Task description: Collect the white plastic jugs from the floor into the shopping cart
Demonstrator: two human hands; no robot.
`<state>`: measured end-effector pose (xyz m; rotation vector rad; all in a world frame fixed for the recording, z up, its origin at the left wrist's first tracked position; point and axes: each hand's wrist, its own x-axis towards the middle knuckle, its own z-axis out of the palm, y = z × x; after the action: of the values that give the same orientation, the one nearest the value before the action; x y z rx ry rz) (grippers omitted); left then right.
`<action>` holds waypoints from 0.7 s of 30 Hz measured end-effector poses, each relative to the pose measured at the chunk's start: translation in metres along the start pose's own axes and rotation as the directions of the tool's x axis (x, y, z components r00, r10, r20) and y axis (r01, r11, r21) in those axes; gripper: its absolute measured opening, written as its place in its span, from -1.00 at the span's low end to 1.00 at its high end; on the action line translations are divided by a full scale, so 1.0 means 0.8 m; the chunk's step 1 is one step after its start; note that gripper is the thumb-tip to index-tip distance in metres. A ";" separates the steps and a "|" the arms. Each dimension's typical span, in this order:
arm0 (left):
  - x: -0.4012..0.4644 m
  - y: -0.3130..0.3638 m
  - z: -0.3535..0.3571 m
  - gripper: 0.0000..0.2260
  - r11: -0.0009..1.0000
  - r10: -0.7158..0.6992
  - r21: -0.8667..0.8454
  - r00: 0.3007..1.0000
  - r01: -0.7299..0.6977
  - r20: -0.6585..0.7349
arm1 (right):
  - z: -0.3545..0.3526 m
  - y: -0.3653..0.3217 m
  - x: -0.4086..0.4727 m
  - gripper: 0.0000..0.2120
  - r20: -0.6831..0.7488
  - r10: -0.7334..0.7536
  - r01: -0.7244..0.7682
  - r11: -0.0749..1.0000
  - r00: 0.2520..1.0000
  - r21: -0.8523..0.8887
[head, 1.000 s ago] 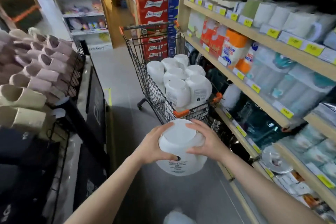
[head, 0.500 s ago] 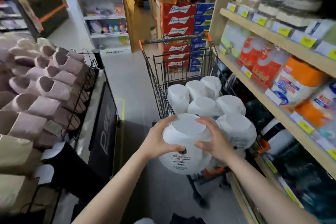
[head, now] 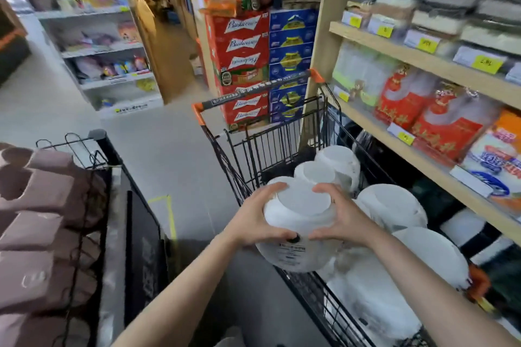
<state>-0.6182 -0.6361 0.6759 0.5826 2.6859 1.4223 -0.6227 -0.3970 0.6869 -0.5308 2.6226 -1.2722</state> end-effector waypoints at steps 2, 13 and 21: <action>0.035 -0.017 -0.030 -0.21 0.999 0.040 -0.005 0.997 -0.040 0.064 | 0.000 -0.008 0.030 -0.19 -0.014 0.025 -0.025 1.000 1.000 0.008; 0.220 -0.074 -0.068 -0.21 0.977 0.212 -0.043 0.914 -0.210 0.346 | -0.024 0.010 0.132 -0.21 -0.363 0.193 -0.172 0.981 0.911 0.090; 0.390 -0.084 -0.046 -0.20 0.921 0.352 0.020 0.854 -0.388 0.383 | -0.097 0.054 0.216 -0.22 -0.587 0.174 -0.297 0.947 0.790 -0.119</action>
<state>-0.9358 -0.5907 0.6843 1.2969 2.4269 1.0977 -0.8161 -0.3840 0.7003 0.2119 3.1970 -1.2257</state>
